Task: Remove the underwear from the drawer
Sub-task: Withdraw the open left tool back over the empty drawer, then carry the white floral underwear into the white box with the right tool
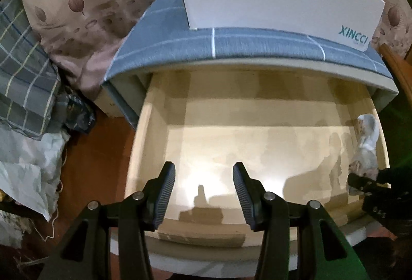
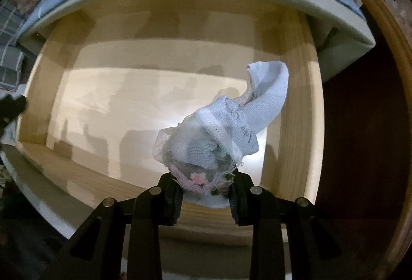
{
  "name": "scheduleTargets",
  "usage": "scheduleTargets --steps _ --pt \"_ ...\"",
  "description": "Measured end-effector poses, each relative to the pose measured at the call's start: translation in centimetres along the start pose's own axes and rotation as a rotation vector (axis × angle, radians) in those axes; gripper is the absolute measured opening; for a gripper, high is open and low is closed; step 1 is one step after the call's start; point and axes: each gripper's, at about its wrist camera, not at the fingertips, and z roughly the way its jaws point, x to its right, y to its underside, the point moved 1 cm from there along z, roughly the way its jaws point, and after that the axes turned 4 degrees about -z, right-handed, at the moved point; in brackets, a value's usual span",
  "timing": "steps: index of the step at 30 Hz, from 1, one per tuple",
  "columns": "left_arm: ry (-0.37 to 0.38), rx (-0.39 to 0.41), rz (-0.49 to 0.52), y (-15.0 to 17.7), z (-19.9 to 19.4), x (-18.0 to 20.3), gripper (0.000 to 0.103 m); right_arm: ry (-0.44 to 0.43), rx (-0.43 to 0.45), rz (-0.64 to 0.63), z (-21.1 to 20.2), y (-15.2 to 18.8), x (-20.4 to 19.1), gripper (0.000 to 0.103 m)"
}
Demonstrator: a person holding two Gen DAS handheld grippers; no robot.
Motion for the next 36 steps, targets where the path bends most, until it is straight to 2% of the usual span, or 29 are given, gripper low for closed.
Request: scheduleTargets --steps 4,10,17,23,30,36 --pt "0.015 0.003 -0.015 0.4 0.2 -0.2 0.048 -0.035 0.021 0.009 -1.6 -0.1 1.4 0.027" --pt "0.050 -0.004 -0.015 0.5 0.6 -0.2 0.048 -0.048 0.121 -0.023 -7.7 -1.8 2.0 0.027" --pt "0.048 0.036 0.011 0.6 0.1 0.5 0.048 -0.042 0.234 -0.067 -15.0 -5.9 1.6 0.027" --pt "0.067 0.045 -0.040 0.4 -0.1 -0.6 0.048 -0.045 0.313 -0.113 -19.9 -10.3 -0.2 0.027" --pt "0.093 0.045 -0.110 0.4 0.0 -2.0 0.048 -0.030 0.370 -0.145 -22.0 -16.8 -3.0 0.027" --pt "0.116 0.034 -0.158 0.2 0.2 -2.9 0.048 -0.014 0.345 -0.165 -19.5 -22.1 -4.6 0.027"
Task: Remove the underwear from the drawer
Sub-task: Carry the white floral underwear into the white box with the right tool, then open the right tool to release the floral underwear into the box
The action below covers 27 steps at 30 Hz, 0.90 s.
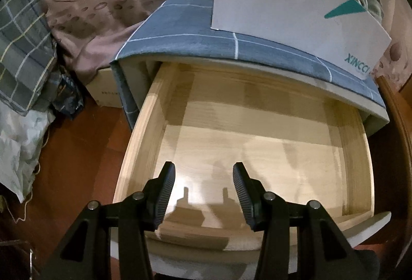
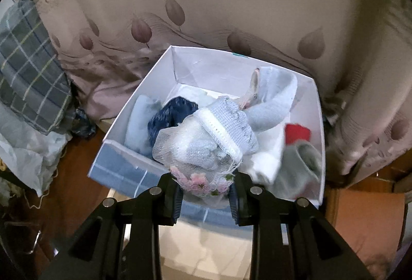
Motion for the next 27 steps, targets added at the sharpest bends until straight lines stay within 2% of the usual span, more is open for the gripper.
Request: scheduleTargets --steps 6,10,14,19,24,27 --pt "0.005 -0.003 -0.014 -0.2 0.1 -0.3 0.048 0.070 -0.069 -0.005 5.4 -1.3 0.4 0.027" --pt "0.003 -0.002 -0.010 -0.1 0.2 -0.1 0.048 0.095 -0.089 0.003 7.5 -1.4 0.9 0.029" --pt "-0.002 0.001 -0.001 0.0 0.1 0.2 0.048 0.115 -0.071 -0.022 7.8 -1.3 0.4 0.041" --pt "-0.007 0.004 0.002 0.1 0.1 0.3 0.048 0.095 -0.027 -0.012 5.9 -1.1 0.3 0.061" --pt "-0.017 0.010 0.006 0.0 0.0 0.4 0.048 0.059 0.046 0.003 1.5 -0.2 0.3 0.082" --pt "-0.027 0.015 0.016 0.1 -0.1 0.6 0.048 0.029 0.090 0.022 -1.6 1.9 0.2 0.088"
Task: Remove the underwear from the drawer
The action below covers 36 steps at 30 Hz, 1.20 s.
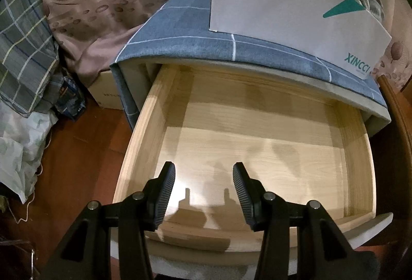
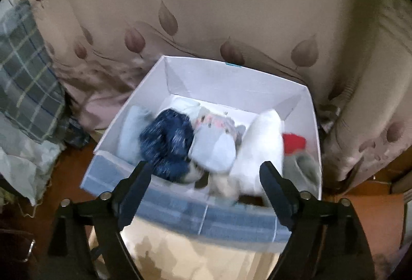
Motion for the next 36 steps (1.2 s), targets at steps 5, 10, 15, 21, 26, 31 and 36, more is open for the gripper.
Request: scheduleTargets --steps 5,10,15,21,26,31,36 --pt "-0.012 0.005 0.022 0.2 -0.2 0.5 0.048 -0.011 0.017 0.044 -3.2 7.0 0.0 0.090" --pt "-0.015 0.016 0.054 0.7 -0.8 1.1 0.048 0.054 -0.028 0.119 -2.6 15.3 0.6 0.090" --pt "-0.020 0.026 0.094 1.5 -1.4 1.7 0.048 0.137 -0.061 0.156 -0.4 21.7 0.8 0.090" --pt "-0.032 0.043 0.123 2.4 -2.2 2.2 0.048 0.118 -0.076 0.168 1.2 24.9 0.1 0.090" --pt "-0.040 0.049 0.136 2.7 -2.4 2.6 0.048 0.093 -0.078 0.180 1.9 26.1 -0.4 0.090" --pt "-0.048 0.051 0.147 2.9 -2.4 2.8 0.048 0.067 -0.097 0.193 2.5 26.3 -0.1 0.090" --pt "-0.046 0.047 0.148 2.9 -2.4 2.8 0.048 0.051 -0.120 0.216 3.1 26.5 0.1 0.090"
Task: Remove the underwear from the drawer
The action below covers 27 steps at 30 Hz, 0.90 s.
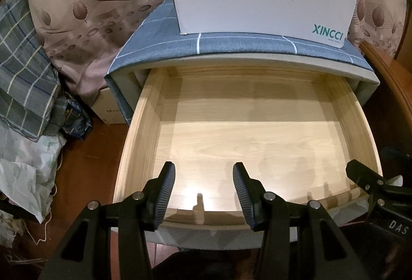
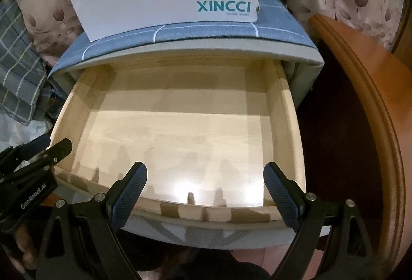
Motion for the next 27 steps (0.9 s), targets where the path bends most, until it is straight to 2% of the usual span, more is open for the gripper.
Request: scheduleTargets --steps 13,27 --pt "-0.001 0.001 0.008 0.0 0.1 0.2 0.048 0.054 -0.010 -0.041 0.3 0.2 -1.1 0.090" --pt "0.002 0.002 0.009 0.0 0.0 0.3 0.048 0.053 -0.026 -0.043 0.4 0.1 -1.1 0.090"
